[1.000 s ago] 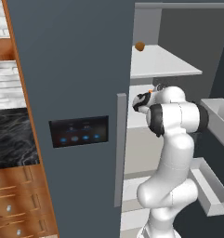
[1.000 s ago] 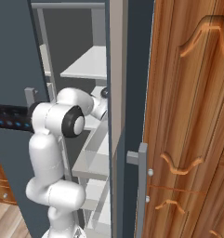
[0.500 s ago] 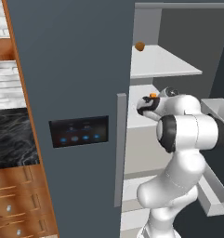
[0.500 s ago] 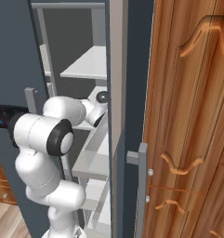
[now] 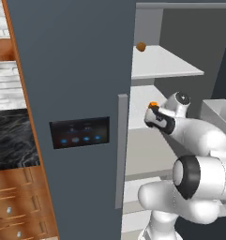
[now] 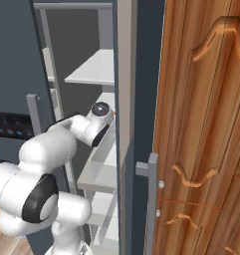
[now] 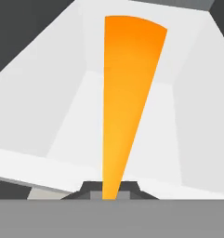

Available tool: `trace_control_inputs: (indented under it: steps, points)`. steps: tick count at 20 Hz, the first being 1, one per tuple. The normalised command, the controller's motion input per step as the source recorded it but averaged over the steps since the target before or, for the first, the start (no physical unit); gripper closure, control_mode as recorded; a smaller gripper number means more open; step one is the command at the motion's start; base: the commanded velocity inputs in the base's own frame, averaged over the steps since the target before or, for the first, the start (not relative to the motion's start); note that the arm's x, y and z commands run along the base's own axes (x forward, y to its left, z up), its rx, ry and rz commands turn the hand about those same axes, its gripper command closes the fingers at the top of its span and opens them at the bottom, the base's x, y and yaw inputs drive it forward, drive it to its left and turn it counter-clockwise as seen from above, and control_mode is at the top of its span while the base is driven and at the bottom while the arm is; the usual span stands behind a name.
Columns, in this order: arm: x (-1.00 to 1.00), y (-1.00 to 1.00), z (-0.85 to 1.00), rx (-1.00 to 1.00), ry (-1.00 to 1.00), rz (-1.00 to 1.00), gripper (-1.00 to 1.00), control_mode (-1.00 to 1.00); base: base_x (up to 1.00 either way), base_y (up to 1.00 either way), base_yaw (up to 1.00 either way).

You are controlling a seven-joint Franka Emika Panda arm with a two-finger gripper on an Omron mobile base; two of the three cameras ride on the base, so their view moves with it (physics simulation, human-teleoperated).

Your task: Pick the cheese from the fridge and the cheese grater from the cabinet and place them next to the salad bowl.

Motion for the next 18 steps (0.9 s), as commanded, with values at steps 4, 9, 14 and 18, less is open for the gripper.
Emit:
trace_control_inputs:
  steps: [4,9,14,18]
  points:
    - [-0.92,0.03,0.64,-0.1,0.01,0.14,1.0,-1.0,0.0,0.0,0.0]
    - [-0.96,0.01,0.48,-0.06,0.07,0.11,1.0,-1.0,0.0,0.0,0.0]
    - [-0.9,0.17,0.63,-0.06,0.08,0.08,1.0,-1.0,0.0,0.0,0.0]
    - [-0.9,0.03,0.64,-0.03,0.01,0.03,1.0,-1.0,0.0,0.0,0.0]
